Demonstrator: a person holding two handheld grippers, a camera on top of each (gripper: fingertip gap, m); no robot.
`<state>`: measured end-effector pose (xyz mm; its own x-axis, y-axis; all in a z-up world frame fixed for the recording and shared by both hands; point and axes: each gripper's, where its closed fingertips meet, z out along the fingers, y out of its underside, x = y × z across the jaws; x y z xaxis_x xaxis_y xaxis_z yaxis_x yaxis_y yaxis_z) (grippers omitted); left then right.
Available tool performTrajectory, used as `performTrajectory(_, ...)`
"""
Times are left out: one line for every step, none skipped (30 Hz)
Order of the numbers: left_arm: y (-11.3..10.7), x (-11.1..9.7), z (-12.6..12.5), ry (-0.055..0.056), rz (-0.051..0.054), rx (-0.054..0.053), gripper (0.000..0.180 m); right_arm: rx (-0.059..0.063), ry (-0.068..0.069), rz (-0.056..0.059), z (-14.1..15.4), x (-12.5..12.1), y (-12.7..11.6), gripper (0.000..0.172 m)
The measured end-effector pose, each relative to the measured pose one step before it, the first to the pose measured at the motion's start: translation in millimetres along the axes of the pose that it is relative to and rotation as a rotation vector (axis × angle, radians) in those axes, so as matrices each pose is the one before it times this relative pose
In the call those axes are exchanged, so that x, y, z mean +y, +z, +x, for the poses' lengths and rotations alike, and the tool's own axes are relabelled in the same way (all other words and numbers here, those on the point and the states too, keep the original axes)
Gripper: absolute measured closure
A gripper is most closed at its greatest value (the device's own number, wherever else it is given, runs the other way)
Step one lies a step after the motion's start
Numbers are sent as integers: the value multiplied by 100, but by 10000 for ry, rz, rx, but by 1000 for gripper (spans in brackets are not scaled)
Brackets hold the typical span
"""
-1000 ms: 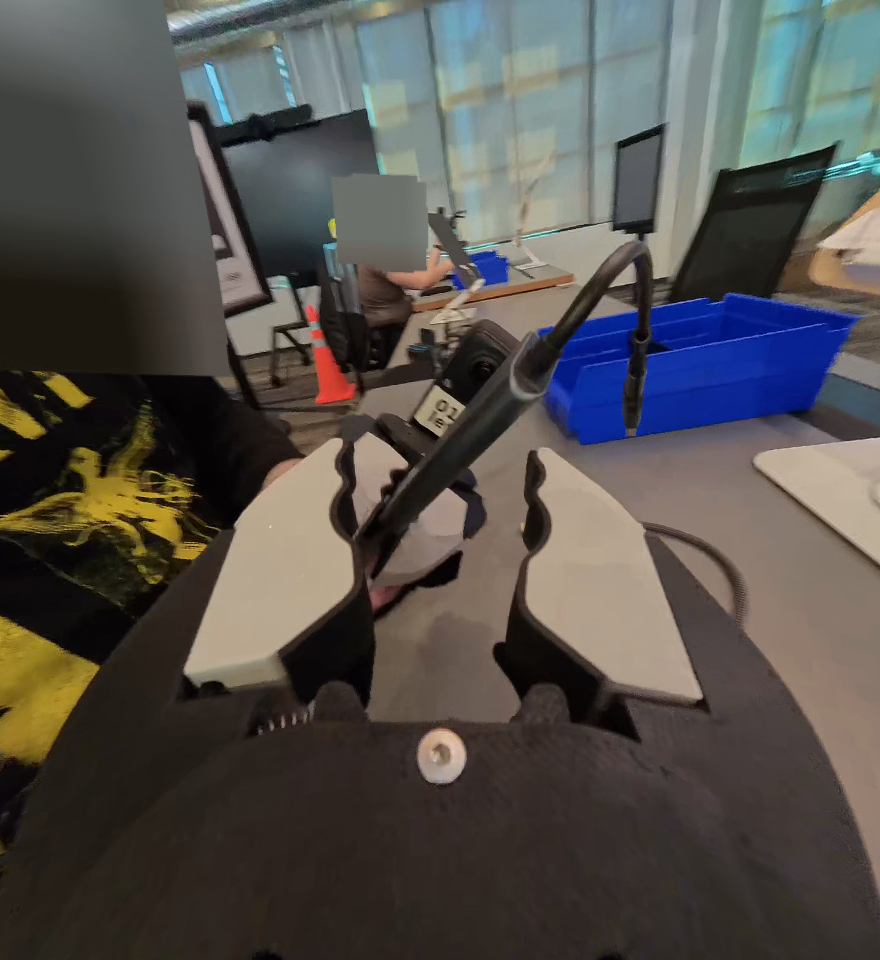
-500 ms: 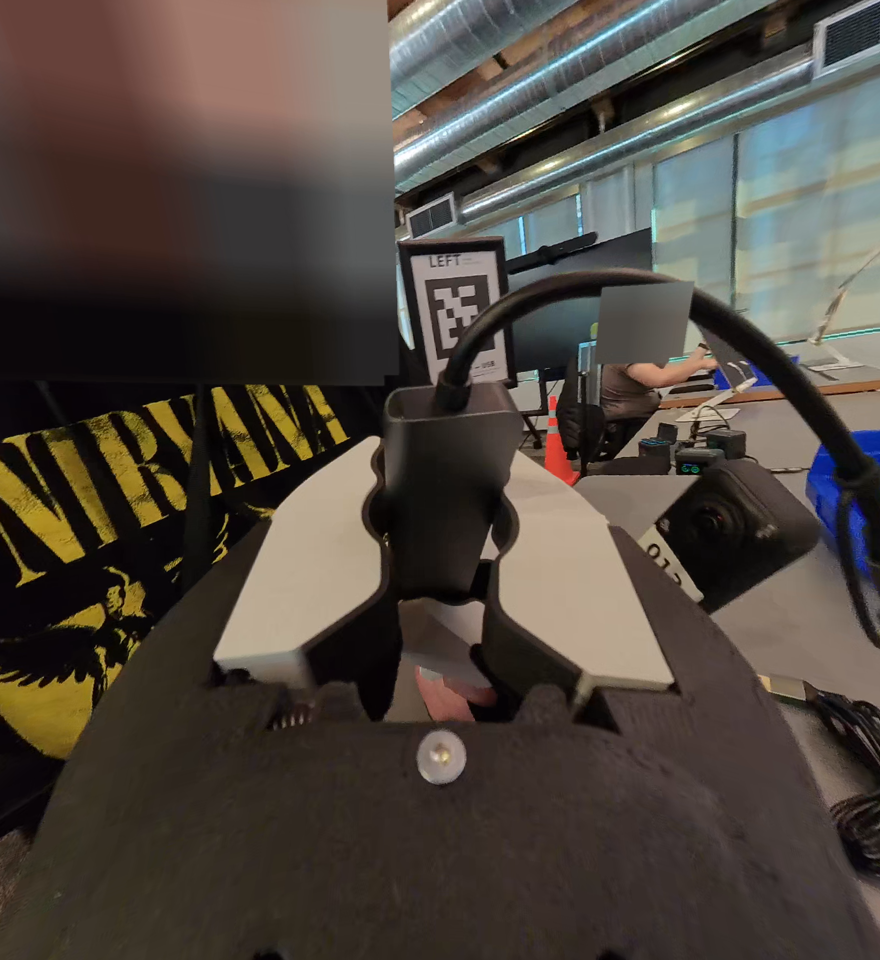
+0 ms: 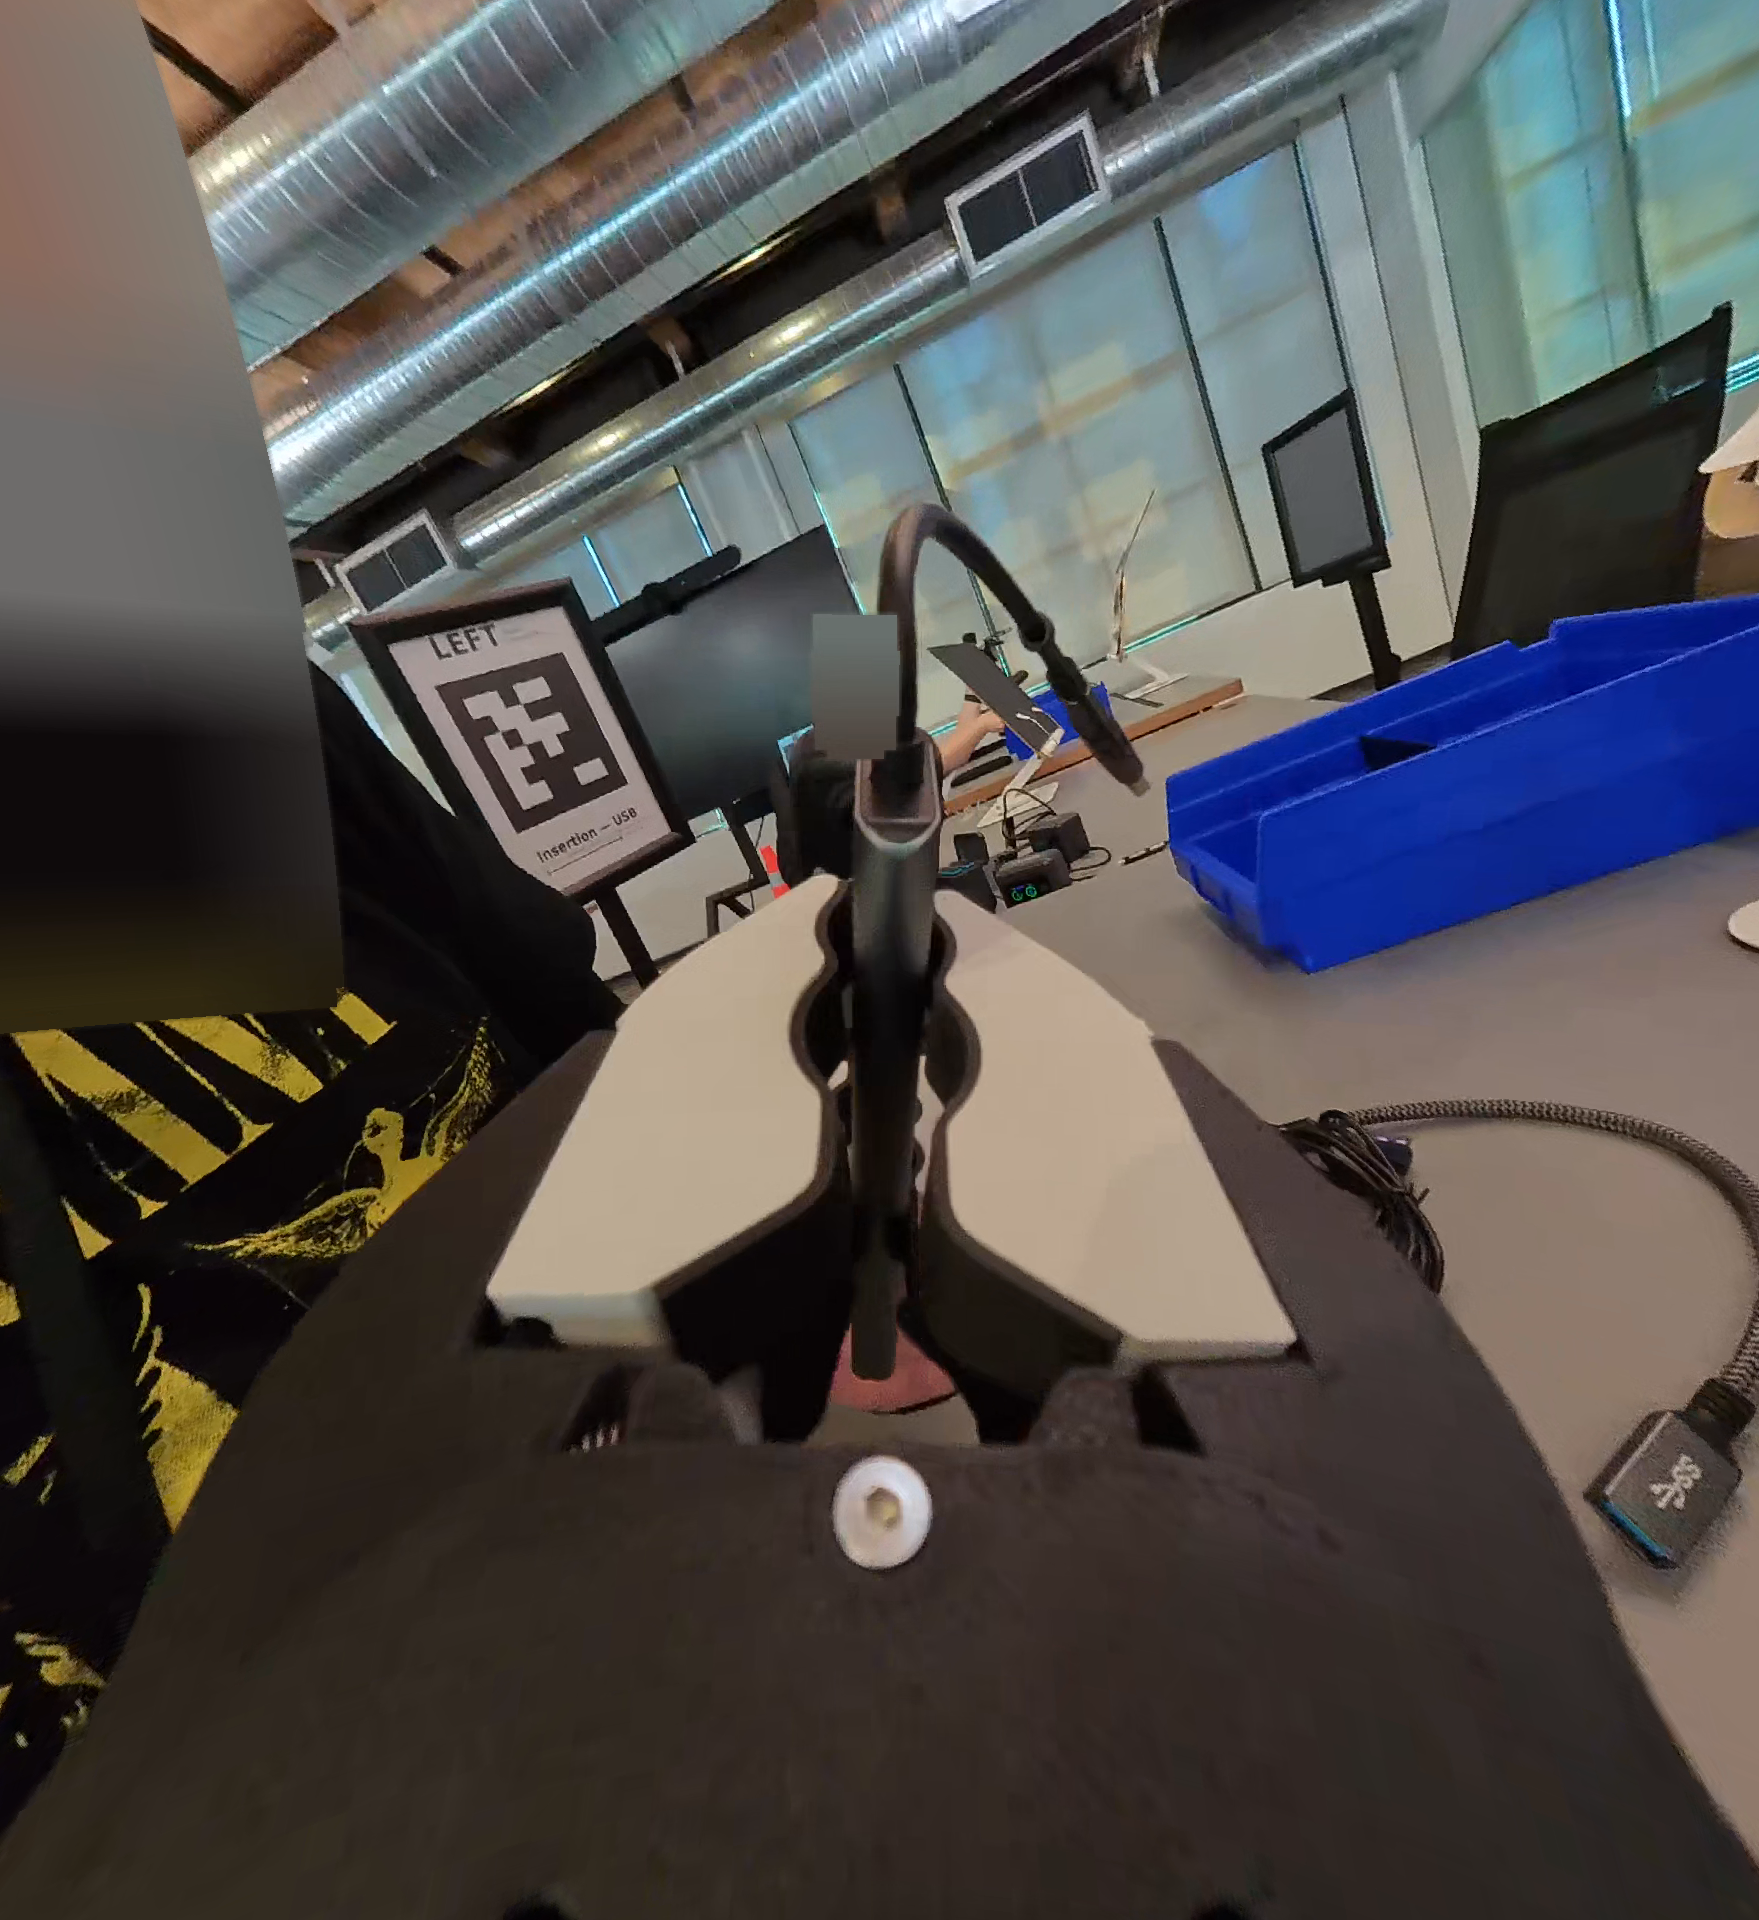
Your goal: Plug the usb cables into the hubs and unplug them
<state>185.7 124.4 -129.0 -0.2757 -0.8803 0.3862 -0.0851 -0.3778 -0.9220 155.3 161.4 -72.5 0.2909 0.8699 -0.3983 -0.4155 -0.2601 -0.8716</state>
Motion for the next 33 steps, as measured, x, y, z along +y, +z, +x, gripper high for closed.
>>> performTrajectory(-26, -122, -161, 97, 58, -190, 170, 3, 133, 166, 40, -113, -17, 162)
performTrajectory(-25, -193, -214, 220, 96, -258, 170, 66, 172, 125, 144, -48, 31, 162)
performTrajectory(45, -78, -35, 151, -41, -112, 170, 40, 117, 18, 110, 101, 65, 154)
performTrajectory(54, -93, -3, 49, 13, -39, 170, 10, -51, 54, -24, 42, 48, 157)
performTrajectory(26, -55, -33, 13, 59, -65, 169, 13, -113, 76, -47, -39, -16, 157)
performTrajectory(41, 54, -12, -1, 7, -53, 170, -4, -71, -23, -12, -12, -109, 157)
performTrajectory(35, 17, 41, -113, 22, 53, 169, -18, -86, -51, -17, 9, -168, 160)
performTrajectory(59, 28, 6, -105, 15, 72, 170, 8, -44, -25, 5, 3, -146, 161)
performTrajectory(18, 39, -77, -3, 7, -27, 170, 46, -20, -8, 79, 25, -119, 161)
performTrajectory(68, 83, -27, 4, -54, 6, 170, 12, -49, -12, 67, 57, -131, 161)
performTrajectory(87, 40, 200, -53, -18, 201, 170, -40, -5, -12, 19, 38, -150, 161)
performTrajectory(39, 55, 118, -55, -55, 97, 169, 34, -25, -25, 90, 14, -129, 162)
performTrajectory(-53, 146, -155, 125, -124, -106, 165, 108, -40, -98, 148, 59, -91, 162)
performTrajectory(-92, 139, -97, 122, -161, -39, 157, 41, -44, -197, 58, 101, -87, 162)
performTrajectory(-74, 66, 81, -53, -115, 140, 155, 36, -137, -163, 7, -3, -127, 161)
performTrajectory(9, 154, 304, -140, -162, 327, 164, 20, -98, -55, -4, -168, -156, 161)
performTrajectory(-3, 143, -80, -110, -158, 36, 169, -146, 44, -58, -175, -129, -62, 161)
performTrajectory(-98, -155, -237, -18, 76, -180, 170, -108, 57, -11, -95, -114, 68, 161)
performTrajectory(-33, -238, 40, -75, 143, -7, 170, 67, 17, 77, 128, -205, 119, 161)
performTrajectory(-2, -184, -100, -122, 121, -51, 169, 117, 43, 47, 146, -141, 100, 162)
performTrajectory(-27, -231, -149, -78, 171, -64, 169, 104, 9, -78, 88, 91, 84, 162)
performTrajectory(-27, -208, -29, -46, 124, 32, 169, 70, -38, -186, 42, 375, 65, 159)
performTrajectory(-93, -303, -92, -70, 182, -24, 169, 43, 32, -132, 40, 419, 56, 155)
performTrajectory(-75, -287, -69, -83, 169, 1, 169, -8, 146, -9, 51, 311, 16, 153)
performTrajectory(108, 121, 90, -23, -102, 128, 169, -33, 142, 68, 65, 215, -21, 153)
performTrajectory(144, 202, 72, 93, -72, 16, 169, -61, 23, 79, 36, 148, -49, 161)
performTrajectory(72, 63, 14, -48, 68, 9, 169, -73, -48, 55, -17, 103, -45, 161)
performTrajectory(42, -25, 83, -150, 122, 101, 169, 7, -95, 37, -4, 43, 14, 161)
performTrajectory(34, 49, 9, -53, 45, 74, 169, 53, -86, -30, 7, 72, 56, 161)
performTrajectory(25, 120, 4, -42, -26, 96, 169, 20, -39, -115, -1, 152, 45, 161)
performTrajectory(35, 101, -46, -75, -23, 46, 169, 13, -48, -97, 58, 132, 11, 161)
performTrajectory(-7, -2, -30, 4, 5, 6, 169, 3, -14, -6, 70, 46, -21, 161)
performTrajectory(-9, 32, 24, 159, -59, -12, 169, -71, 57, 13, 5, 18, -10, 161)
